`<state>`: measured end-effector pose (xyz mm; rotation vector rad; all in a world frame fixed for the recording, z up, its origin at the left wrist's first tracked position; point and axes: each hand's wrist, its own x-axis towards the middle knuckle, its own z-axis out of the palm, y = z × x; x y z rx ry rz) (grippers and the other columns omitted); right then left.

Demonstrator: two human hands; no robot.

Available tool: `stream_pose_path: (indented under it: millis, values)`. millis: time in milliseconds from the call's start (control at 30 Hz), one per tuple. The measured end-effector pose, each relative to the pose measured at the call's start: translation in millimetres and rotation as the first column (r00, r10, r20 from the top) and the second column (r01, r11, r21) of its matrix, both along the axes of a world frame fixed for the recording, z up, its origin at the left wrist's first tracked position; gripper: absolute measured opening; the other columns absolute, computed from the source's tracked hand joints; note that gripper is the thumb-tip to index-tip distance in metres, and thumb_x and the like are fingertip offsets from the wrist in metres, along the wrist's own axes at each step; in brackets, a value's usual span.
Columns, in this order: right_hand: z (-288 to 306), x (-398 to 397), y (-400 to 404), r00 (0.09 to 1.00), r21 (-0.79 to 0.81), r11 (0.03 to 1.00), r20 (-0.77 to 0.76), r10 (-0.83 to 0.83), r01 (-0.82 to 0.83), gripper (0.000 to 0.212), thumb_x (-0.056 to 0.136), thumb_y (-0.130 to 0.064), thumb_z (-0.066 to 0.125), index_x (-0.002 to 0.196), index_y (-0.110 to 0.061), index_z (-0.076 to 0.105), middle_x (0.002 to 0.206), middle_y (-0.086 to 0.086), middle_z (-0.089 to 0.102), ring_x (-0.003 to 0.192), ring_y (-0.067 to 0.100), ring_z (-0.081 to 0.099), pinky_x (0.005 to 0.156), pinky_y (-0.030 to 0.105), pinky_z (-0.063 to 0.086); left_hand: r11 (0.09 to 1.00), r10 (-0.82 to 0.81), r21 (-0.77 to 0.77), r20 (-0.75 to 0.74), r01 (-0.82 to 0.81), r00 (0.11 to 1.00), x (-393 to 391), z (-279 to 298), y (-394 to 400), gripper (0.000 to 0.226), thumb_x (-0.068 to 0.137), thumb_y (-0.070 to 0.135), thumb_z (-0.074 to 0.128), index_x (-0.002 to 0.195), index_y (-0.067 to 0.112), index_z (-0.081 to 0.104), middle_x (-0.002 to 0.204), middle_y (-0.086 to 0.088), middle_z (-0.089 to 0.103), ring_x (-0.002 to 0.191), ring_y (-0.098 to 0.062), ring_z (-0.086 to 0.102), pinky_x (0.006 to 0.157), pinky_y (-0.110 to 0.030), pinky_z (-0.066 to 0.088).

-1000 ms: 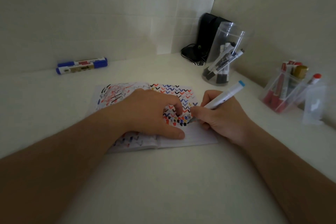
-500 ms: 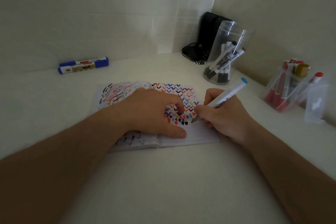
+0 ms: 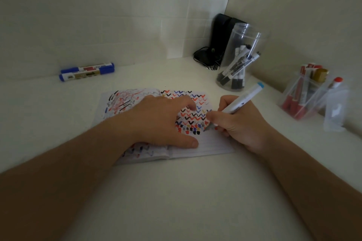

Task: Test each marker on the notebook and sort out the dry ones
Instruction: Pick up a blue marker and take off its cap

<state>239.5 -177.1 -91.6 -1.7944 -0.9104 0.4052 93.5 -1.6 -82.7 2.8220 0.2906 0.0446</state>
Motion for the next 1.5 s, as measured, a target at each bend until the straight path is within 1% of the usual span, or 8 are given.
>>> stream_pose_path:
  millis: [133,333,500,633,900,1033,1300,1500]
  values:
    - [6.3,8.6,-6.4,0.916,0.339,0.937,-0.345,0.204,-0.081,0.023,0.079,-0.020,0.086,0.084,-0.014,0.064,0.061,0.002,0.053,0.048,0.013,0.036,0.045,0.026,0.024,0.961,0.045,-0.276,0.146,-0.003,0.988,-2.1,-2.5,4.4,0.024,0.104,0.037,0.051,0.120,0.029,0.035,0.092,0.003,0.063,0.083,-0.015,0.062,0.075,-0.040,0.056]
    - [10.4,10.1,-6.3,0.697,0.447,0.890,-0.611,0.375,-0.088,0.035,0.079,-0.025,0.052,0.097,-0.008,0.077,0.071,0.008,0.063,0.051,0.015,0.043,0.047,0.022,0.035,0.930,0.035,-0.359,0.306,0.081,0.951,-4.2,4.6,5.4,0.014,0.106,0.035,0.050,0.115,0.031,0.041,0.109,0.027,0.070,0.102,0.009,0.063,0.085,-0.022,0.054]
    - [8.8,8.7,-3.2,0.689,0.447,0.892,-0.629,0.360,-0.059,0.029,0.077,-0.022,0.047,0.088,-0.008,0.070,0.065,0.010,0.063,0.050,0.018,0.044,0.046,0.022,0.040,0.941,-0.006,-0.317,0.334,0.118,0.943,-5.0,6.5,-2.0,0.018,0.098,0.045,0.056,0.108,0.036,0.044,0.110,0.019,0.073,0.096,0.003,0.066,0.080,-0.028,0.053]
    - [6.0,9.1,-2.5,0.723,0.439,0.893,-0.586,0.367,-0.097,0.014,0.077,-0.020,0.051,0.080,-0.010,0.060,0.064,0.011,0.062,0.049,0.019,0.046,0.047,0.024,0.038,0.952,-0.003,-0.287,0.353,0.111,0.936,-4.3,6.3,-4.7,0.019,0.096,0.046,0.058,0.106,0.037,0.044,0.103,0.018,0.072,0.088,0.004,0.063,0.068,-0.014,0.046]
    - [4.9,-1.6,3.5,0.845,0.330,0.940,-0.476,0.244,-0.086,0.039,0.094,-0.037,0.060,0.100,0.001,0.068,0.072,0.008,0.070,0.048,0.016,0.049,0.044,0.022,0.037,0.971,-0.015,-0.202,0.472,0.124,0.881,-1.1,-2.5,-2.4,0.018,0.099,0.032,0.065,0.104,0.029,0.048,0.084,0.009,0.072,0.065,-0.007,0.060,0.058,-0.022,0.046]
    - [4.9,-4.1,3.7,0.877,0.334,0.941,-0.433,0.206,-0.057,0.032,0.089,-0.040,0.064,0.081,-0.010,0.073,0.073,0.008,0.070,0.048,0.015,0.047,0.044,0.021,0.034,0.985,-0.023,-0.129,0.559,0.114,0.829,-0.1,-3.7,-3.9,0.012,0.101,0.022,0.063,0.104,0.018,0.052,0.061,0.014,0.053,0.055,0.000,0.053,0.050,-0.014,0.038]
    - [3.6,-6.3,5.9,0.808,0.341,0.940,-0.550,0.211,-0.013,0.033,0.087,-0.044,0.066,0.087,-0.011,0.064,0.069,0.001,0.069,0.052,0.013,0.047,0.045,0.022,0.027,1.000,-0.026,0.011,0.580,0.024,0.814,9.8,2.0,-18.1,0.008,0.102,0.014,0.060,0.107,0.011,0.054,0.078,-0.003,0.062,0.063,-0.016,0.055,0.055,-0.037,0.047]
    - [4.6,-2.3,4.6,0.770,0.315,0.949,-0.606,0.199,0.003,0.034,0.088,-0.047,0.063,0.078,-0.015,0.063,0.065,0.000,0.066,0.051,0.012,0.044,0.046,0.022,0.026,0.998,-0.040,-0.014,0.572,0.058,0.819,13.8,3.1,-21.2,0.007,0.101,0.010,0.060,0.104,0.013,0.055,0.064,0.016,0.048,0.055,-0.005,0.052,0.049,-0.018,0.036]
